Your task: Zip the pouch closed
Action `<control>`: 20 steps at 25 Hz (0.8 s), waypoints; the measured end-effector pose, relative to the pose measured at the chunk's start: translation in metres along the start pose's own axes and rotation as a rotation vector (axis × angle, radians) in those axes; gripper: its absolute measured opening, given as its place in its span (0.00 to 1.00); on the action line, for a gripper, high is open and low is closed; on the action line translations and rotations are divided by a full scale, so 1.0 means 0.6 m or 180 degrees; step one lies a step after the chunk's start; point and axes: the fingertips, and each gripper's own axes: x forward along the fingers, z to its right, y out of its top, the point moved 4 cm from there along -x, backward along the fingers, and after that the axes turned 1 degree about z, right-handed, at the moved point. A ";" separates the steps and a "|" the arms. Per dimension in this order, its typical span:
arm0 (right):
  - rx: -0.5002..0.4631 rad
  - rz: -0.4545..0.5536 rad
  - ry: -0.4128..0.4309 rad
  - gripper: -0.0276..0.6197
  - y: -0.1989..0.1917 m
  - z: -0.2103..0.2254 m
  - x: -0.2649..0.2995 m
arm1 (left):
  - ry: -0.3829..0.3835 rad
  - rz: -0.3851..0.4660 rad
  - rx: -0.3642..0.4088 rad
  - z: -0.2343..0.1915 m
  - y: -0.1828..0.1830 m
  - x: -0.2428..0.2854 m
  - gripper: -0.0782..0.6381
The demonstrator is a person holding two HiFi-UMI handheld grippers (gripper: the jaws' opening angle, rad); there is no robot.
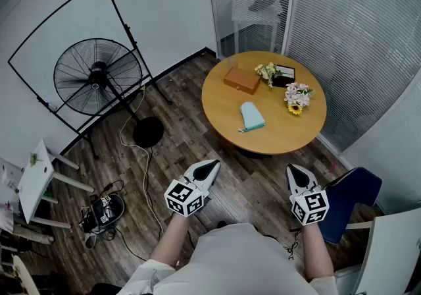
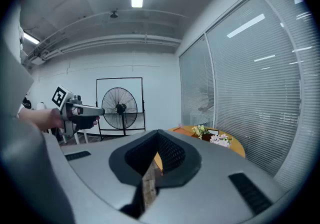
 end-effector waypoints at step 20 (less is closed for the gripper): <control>0.0031 -0.0009 0.0050 0.05 0.003 -0.043 0.003 | 0.0001 0.0020 0.0034 -0.008 -0.009 -0.026 0.14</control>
